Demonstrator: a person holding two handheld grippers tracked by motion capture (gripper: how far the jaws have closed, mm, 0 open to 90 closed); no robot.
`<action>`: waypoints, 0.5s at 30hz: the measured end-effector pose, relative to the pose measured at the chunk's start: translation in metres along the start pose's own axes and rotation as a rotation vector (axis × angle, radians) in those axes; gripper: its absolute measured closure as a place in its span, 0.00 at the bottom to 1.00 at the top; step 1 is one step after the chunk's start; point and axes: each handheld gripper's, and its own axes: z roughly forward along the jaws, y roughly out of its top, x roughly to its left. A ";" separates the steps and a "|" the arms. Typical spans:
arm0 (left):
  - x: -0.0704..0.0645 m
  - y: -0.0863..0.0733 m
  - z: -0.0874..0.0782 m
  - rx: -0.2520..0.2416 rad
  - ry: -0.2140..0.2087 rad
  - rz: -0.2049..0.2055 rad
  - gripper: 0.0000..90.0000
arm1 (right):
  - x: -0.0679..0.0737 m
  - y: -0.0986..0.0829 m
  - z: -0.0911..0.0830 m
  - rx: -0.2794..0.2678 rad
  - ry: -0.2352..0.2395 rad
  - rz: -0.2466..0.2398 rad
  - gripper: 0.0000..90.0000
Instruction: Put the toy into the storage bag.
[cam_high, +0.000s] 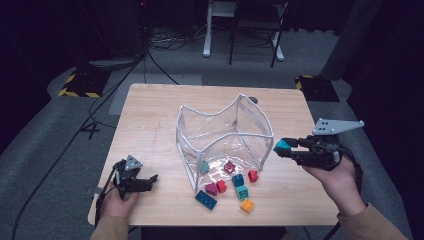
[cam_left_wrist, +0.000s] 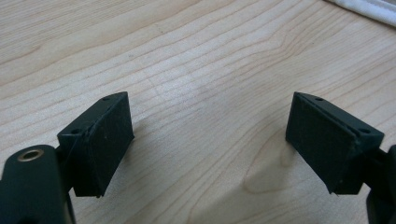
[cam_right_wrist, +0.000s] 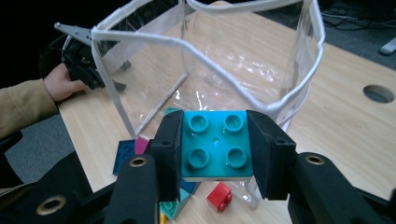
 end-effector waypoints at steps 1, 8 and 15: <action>0.000 0.000 0.000 0.000 -0.001 -0.001 0.17 | -0.001 0.004 -0.001 -0.003 -0.002 -0.002 0.65; 0.000 0.000 0.000 -0.001 0.000 -0.004 0.17 | -0.013 0.029 -0.001 -0.026 -0.015 -0.012 0.65; 0.000 0.000 0.000 0.000 0.002 -0.003 0.17 | -0.027 0.052 0.008 -0.039 -0.019 -0.009 0.65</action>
